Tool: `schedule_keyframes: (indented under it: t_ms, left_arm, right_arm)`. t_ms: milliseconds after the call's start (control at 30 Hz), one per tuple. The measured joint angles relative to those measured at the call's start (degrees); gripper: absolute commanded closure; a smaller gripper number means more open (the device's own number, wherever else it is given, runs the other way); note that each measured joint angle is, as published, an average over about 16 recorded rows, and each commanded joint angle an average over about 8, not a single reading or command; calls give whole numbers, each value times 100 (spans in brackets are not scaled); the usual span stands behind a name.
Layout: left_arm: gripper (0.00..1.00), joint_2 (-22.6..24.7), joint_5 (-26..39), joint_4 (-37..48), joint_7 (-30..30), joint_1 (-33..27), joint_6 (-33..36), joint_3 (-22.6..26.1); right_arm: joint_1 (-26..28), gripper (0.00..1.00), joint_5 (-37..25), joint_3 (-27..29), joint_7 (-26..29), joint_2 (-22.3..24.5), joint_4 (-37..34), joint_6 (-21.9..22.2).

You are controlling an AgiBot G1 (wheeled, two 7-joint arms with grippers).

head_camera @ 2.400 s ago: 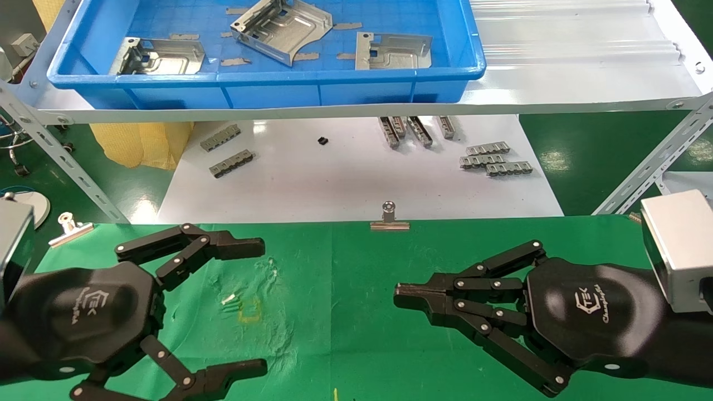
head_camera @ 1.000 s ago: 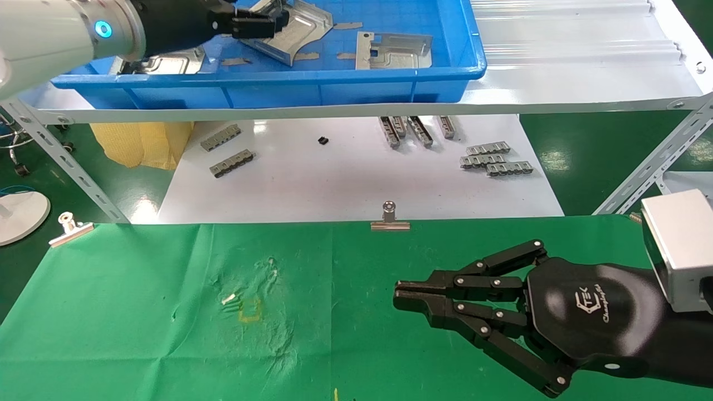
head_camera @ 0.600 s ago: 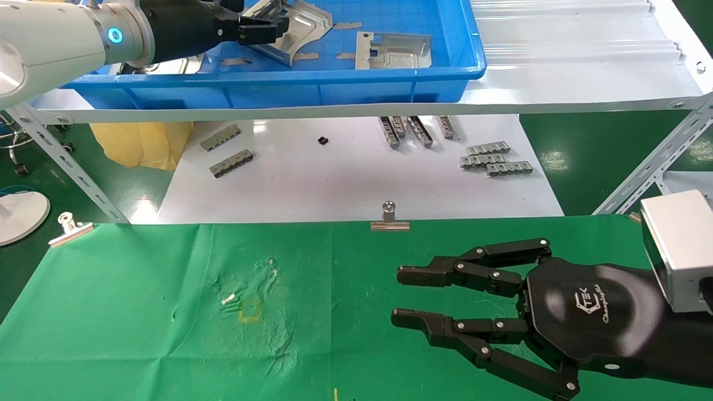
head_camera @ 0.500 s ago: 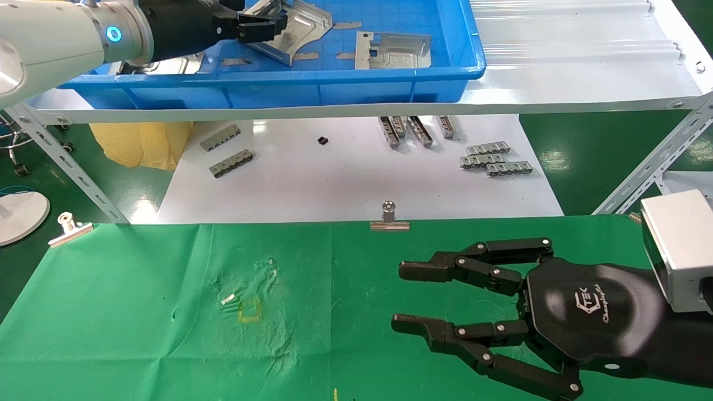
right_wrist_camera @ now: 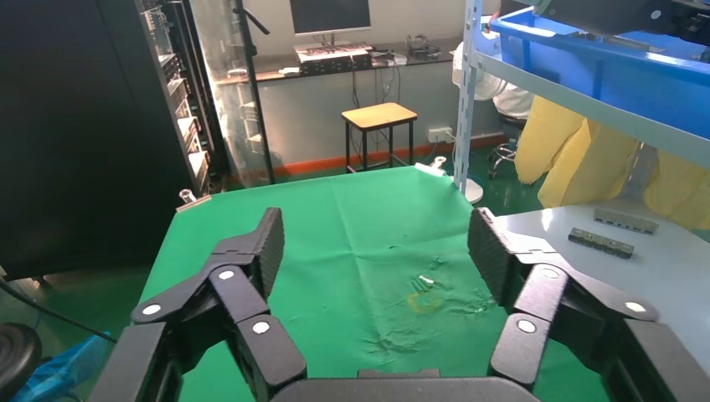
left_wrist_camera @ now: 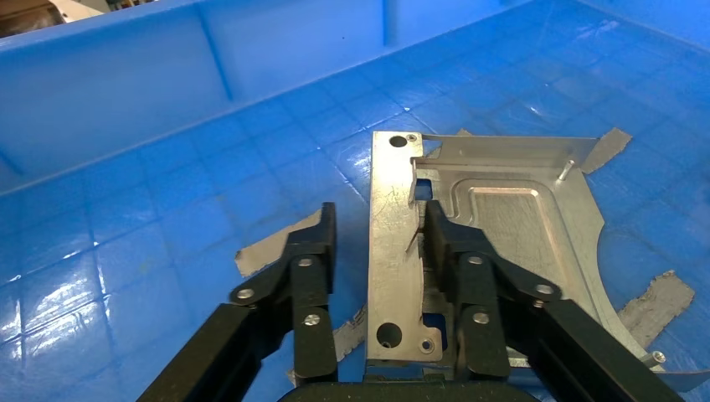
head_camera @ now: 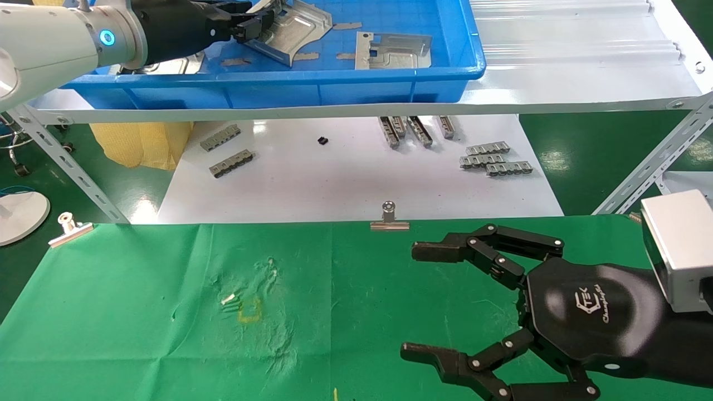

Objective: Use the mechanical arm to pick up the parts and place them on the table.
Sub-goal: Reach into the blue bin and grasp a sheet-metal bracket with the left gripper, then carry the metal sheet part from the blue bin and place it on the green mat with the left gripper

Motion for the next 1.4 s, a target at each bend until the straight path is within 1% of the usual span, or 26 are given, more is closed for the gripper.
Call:
schedule_keyframes:
  t_ms: [333,467,600,833,1067,1233,1400]
  left_arm:
    - [100,-61,-97,-83,93,-36,74,-67]
    - [100,-136,-194,-160,196,-69,272,-133]
    - [100,-259,-311,-255,352,-109,635,-210]
    - [100,-560,-492,-424,723,-171,1674,-320]
    - [100,-927,-576,-557,1164,-190,3083,-345]
    - [100,-1207,-586,-705,1494,-116,4006,-292]
    - [100,-1545,-625,-1042,1769,128,4632,-127]
  right_arm:
    - [0,0,1,-1,0,0,0,0]
    - [0,0,1,-1,-1,0,0,0]
    - [0,0,1,-2,-1,1,0,1]
    - [1,0,1,-2,-1,1,0,1]
    - [1,0,2,-3,-1,1,0,1]
    - [1,0,2,-3,-2,1,0,1]
    - [1,0,2,-4,-2,1,0,1]
